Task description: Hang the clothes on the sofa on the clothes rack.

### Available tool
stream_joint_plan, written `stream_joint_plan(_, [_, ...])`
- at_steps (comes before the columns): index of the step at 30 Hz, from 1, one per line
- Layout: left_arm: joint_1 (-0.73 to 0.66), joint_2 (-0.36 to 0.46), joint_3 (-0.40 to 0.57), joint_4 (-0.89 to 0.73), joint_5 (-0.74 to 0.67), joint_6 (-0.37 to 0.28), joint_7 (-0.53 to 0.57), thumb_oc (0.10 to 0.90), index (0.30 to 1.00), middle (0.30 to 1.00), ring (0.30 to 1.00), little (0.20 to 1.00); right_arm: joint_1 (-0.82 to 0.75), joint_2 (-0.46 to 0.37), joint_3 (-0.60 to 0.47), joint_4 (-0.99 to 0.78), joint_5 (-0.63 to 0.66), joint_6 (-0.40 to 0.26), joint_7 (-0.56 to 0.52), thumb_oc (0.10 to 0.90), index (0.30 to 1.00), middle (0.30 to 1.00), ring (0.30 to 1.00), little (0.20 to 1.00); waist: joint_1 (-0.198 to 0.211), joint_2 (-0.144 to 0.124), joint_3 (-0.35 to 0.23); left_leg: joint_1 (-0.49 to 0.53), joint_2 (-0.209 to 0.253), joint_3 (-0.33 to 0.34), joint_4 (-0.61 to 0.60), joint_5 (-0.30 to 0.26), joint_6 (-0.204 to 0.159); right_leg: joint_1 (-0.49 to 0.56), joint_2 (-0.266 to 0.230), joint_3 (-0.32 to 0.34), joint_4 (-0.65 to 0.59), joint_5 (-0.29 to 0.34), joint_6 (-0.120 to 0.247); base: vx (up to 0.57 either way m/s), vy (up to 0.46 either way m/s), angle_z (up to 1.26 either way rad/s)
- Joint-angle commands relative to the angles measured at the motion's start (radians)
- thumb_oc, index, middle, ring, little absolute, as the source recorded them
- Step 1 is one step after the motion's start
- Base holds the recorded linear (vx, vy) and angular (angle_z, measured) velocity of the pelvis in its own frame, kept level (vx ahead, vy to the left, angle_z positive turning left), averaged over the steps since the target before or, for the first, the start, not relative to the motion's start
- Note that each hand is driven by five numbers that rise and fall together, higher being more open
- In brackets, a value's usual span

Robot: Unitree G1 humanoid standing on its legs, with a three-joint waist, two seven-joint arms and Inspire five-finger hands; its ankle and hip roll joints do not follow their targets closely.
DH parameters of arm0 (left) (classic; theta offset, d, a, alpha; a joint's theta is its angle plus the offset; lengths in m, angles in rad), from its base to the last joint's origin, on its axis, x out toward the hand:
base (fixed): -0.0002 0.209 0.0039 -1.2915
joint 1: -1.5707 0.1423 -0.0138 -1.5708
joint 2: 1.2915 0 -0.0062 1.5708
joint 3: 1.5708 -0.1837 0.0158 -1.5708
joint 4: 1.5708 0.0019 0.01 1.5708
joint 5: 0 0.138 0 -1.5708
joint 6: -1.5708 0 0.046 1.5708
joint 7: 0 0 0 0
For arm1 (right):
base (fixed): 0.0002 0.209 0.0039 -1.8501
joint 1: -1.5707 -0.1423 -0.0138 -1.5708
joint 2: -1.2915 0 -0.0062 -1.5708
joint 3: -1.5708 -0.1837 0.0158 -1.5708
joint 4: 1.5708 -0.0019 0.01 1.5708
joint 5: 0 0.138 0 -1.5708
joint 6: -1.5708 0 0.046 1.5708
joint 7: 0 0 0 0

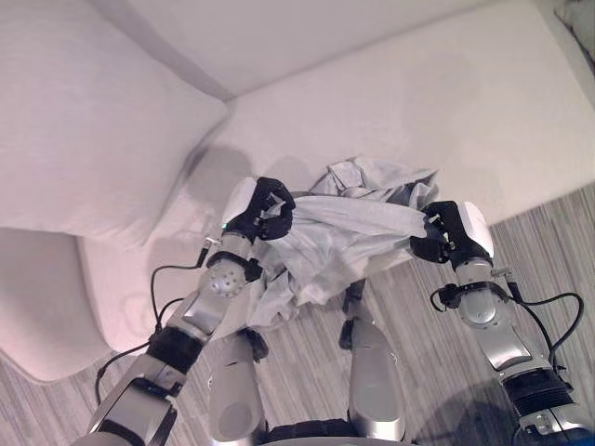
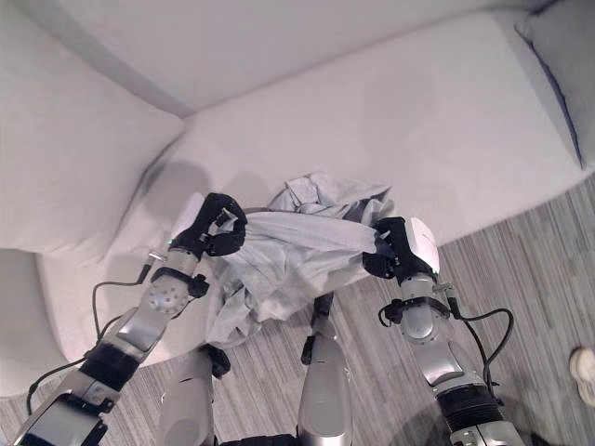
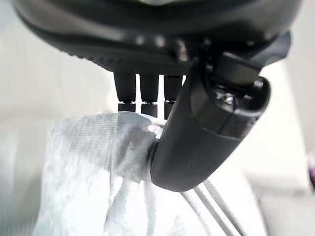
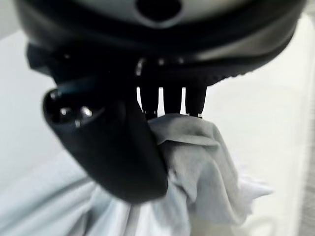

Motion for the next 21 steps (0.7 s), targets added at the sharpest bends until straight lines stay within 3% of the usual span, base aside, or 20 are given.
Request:
stream_joint_plan(1, [0.001, 0.088, 0.192, -0.149, -0.014, -0.098, 0.056, 0.4, 0.3, 0.3, 0.3, 0.3, -0.074, -0.143, -0.136, -0.106, -0.023, -0.086, 0.002, 0.4, 0.3, 0.3, 0.3, 0.3, 0.064, 0.008, -0.022, 0.118, 0.148, -0.036, 0.03, -0.099, -0.169, 0.058, 0.003, -0.011, 0.131, -0.191, -0.054, 0.09, -0.111, 0.33])
stream_joint_plan(2, [0.068, 0.109, 0.267, -0.217, -0.028, -0.108, 0.044, 0.4, 0.3, 0.3, 0.3, 0.3, -0.071, -0.189, -0.14, -0.149, -0.022, -0.107, 0.046, 0.4, 0.3, 0.3, 0.3, 0.3, 0.092, 0.02, -0.064, 0.158, 0.146, -0.047, 0.026, -0.095, -0.171, 0.115, 0.012, -0.042, 0.126, -0.21, -0.062, 0.07, -0.089, 0.31])
stream_joint_plan(3, [0.075, 0.109, 0.272, -0.224, -0.028, -0.105, 0.041, 0.4, 0.3, 0.3, 0.3, 0.3, -0.07, -0.189, -0.137, -0.15, -0.021, -0.107, 0.047, 0.4, 0.3, 0.3, 0.3, 0.3, 0.087, 0.021, -0.063, 0.161, 0.147, -0.049, 0.024, -0.094, -0.171, 0.121, 0.014, -0.045, 0.124, -0.21, -0.062, 0.12, -0.126, 0.42])
stream_joint_plan(4, [0.14, 0.134, 0.347, -0.279, -0.035, -0.115, 0.028, 0.4, 0.3, 0.3, 0.3, 0.3, -0.086, -0.238, -0.145, -0.182, -0.024, -0.121, 0.087, 0.4, 0.3, 0.3, 0.3, 0.3, 0.127, 0.027, -0.116, 0.187, 0.151, -0.06, 0.029, -0.087, -0.173, 0.17, 0.022, -0.075, 0.121, -0.229, -0.07, 0.07, -0.073, 0.4])
stream_joint_plan(5, [0.148, 0.133, 0.352, -0.287, -0.036, -0.112, 0.025, 0.4, 0.3, 0.3, 0.3, 0.3, -0.085, -0.238, -0.143, -0.184, -0.024, -0.12, 0.089, 0.4, 0.3, 0.3, 0.3, 0.3, 0.123, 0.028, -0.116, 0.19, 0.152, -0.062, 0.028, -0.087, -0.174, 0.175, 0.024, -0.077, 0.119, -0.23, -0.07, 0.09, -0.128, 0.49])
stream_joint_plan(6, [0.205, 0.154, 0.426, -0.333, -0.025, -0.122, 0.019, 0.4, 0.3, 0.3, 0.3, 0.3, -0.112, -0.279, -0.149, -0.239, -0.034, -0.135, 0.124, 0.4, 0.3, 0.3, 0.3, 0.3, 0.161, 0.034, -0.163, 0.217, 0.159, -0.073, 0.037, -0.069, -0.18, 0.232, 0.039, -0.104, 0.104, -0.248, -0.079, 0.02, -0.065, 0.41])
stream_joint_plan(7, [0.213, 0.152, 0.431, -0.341, -0.025, -0.119, 0.016, 0.4, 0.3, 0.3, 0.3, 0.3, -0.112, -0.279, -0.147, -0.241, -0.033, -0.134, 0.126, 0.4, 0.3, 0.3, 0.3, 0.3, 0.156, 0.036, -0.161, 0.221, 0.161, -0.076, 0.037, -0.069, -0.182, 0.239, 0.043, -0.107, 0.1, -0.248, -0.08, 0.03, -0.105, 0.42])
stream_joint_plan(9, [0.239, 0.173, 0.486, -0.361, -0.023, -0.118, 0.02, 0.4, 0.3, 0.3, 0.3, 0.3, -0.135, -0.307, -0.152, -0.254, -0.016, -0.144, 0.147, 0.4, 0.3, 0.3, 0.3, 0.3, 0.195, 0.034, -0.207, 0.231, 0.169, -0.099, 0.047, -0.043, -0.188, 0.288, 0.066, -0.138, 0.087, -0.27, -0.093, 0.02, -0.155, 0.39])
stream_joint_plan(11, [0.29, 0.212, 0.574, -0.393, 0.011, -0.108, 0.03, 0.4, 0.3, 0.3, 0.3, 0.3, -0.16, -0.347, -0.174, -0.256, -0.01, -0.154, 0.155, 0.4, 0.3, 0.3, 0.3, 0.3, 0.254, 0.029, -0.267, 0.241, 0.189, -0.138, 0.039, 0.033, -0.217, 0.389, 0.12, -0.203, 0.008, -0.282, -0.11, 0.01, -0.188, 0.84])
stream_joint_plan(12, [0.294, 0.211, 0.576, -0.397, 0.011, -0.106, 0.029, 0.4, 0.3, 0.3, 0.3, 0.3, -0.162, -0.346, -0.173, -0.255, -0.009, -0.155, 0.155, 0.4, 0.3, 0.3, 0.3, 0.3, 0.249, 0.03, -0.265, 0.242, 0.19, -0.143, 0.035, 0.037, -0.218, 0.396, 0.124, -0.209, 0.001, -0.279, -0.111, -0.14, -0.183, 1.08])
stream_joint_plan(13, [0.267, 0.257, 0.626, -0.398, 0.053, -0.098, 0.061, 0.4, 0.3, 0.3, 0.3, 0.3, -0.187, -0.387, -0.198, -0.252, -0.034, -0.155, 0.125, 0.4, 0.3, 0.3, 0.3, 0.3, 0.278, -0.002, -0.296, 0.21, 0.211, -0.108, 0.037, 0.107, -0.225, 0.468, 0.153, -0.279, -0.061, -0.283, -0.127, -0.12, -0.135, 0.9])
stream_joint_plan(14, [0.267, 0.257, 0.626, -0.398, 0.053, -0.098, 0.061, 0.4, 0.3, 0.3, 0.3, 0.3, -0.188, -0.387, -0.198, -0.251, -0.034, -0.155, 0.125, 0.4, 0.3, 0.3, 0.3, 0.3, 0.277, -0.002, -0.295, 0.21, 0.211, -0.109, 0.038, 0.108, -0.225, 0.469, 0.154, -0.28, -0.064, -0.282, -0.127, -0.3, -0.213, 0.8])
stream_joint_plan(15, [0.247, 0.296, 0.641, -0.402, 0.074, -0.099, 0.069, 0.4, 0.3, 0.3, 0.3, 0.3, -0.22, -0.416, -0.187, -0.247, -0.044, -0.155, 0.114, 0.4, 0.3, 0.3, 0.3, 0.3, 0.284, -0.023, -0.312, 0.222, 0.223, -0.021, 0.087, 0.047, -0.209, 0.468, 0.156, -0.325, -0.08, -0.269, -0.132, -0.27, -0.116, 1.2])
stream_joint_plan(16, [0.237, 0.318, 0.657, -0.403, 0.083, -0.099, 0.078, 0.4, 0.3, 0.3, 0.3, 0.3, -0.237, -0.432, -0.179, -0.241, -0.048, -0.154, 0.107, 0.4, 0.3, 0.3, 0.3, 0.3, 0.283, -0.039, -0.318, 0.236, 0.219, 0.02, 0.141, -0.015, -0.185, 0.459, 0.143, -0.345, -0.086, -0.248, -0.131, -0.42, -0.068, 1.58])
stream_joint_plan(17, [0.205, 0.359, 0.671, -0.406, 0.104, -0.097, 0.093, 0.4, 0.3, 0.3, 0.3, 0.3, -0.263, -0.462, -0.173, -0.235, -0.05, -0.158, 0.095, 0.4, 0.3, 0.3, 0.3, 0.3, 0.271, -0.069, -0.336, 0.283, 0.202, 0.07, 0.248, -0.139, -0.156, 0.439, 0.104, -0.378, -0.087, -0.206, -0.12, -0.23, 0.042, 1.52])
stream_joint_plan(18, [0.202, 0.361, 0.67, -0.403, 0.105, -0.097, 0.094, 0.4, 0.3, 0.3, 0.3, 0.3, -0.267, -0.461, -0.171, -0.232, -0.049, -0.158, 0.094, 0.4, 0.3, 0.3, 0.3, 0.3, 0.27, -0.071, -0.334, 0.281, 0.2, 0.069, 0.26, -0.154, -0.152, 0.442, 0.098, -0.379, -0.087, -0.204, -0.115, -0.19, 0.138, 1.21])
stream_joint_plan(21, [0.129, 0.402, 0.657, -0.389, 0.135, -0.094, 0.124, 0.4, 0.3, 0.3, 0.3, 0.3, -0.304, -0.493, -0.174, -0.216, -0.055, -0.162, 0.068, 0.4, 0.3, 0.3, 0.3, 0.3, 0.243, -0.088, -0.371, 0.378, 0.186, 0.075, 0.339, -0.276, -0.143, 0.432, 0.035, -0.432, -0.096, -0.14, -0.08, -0.11, 0.286, 0.71])
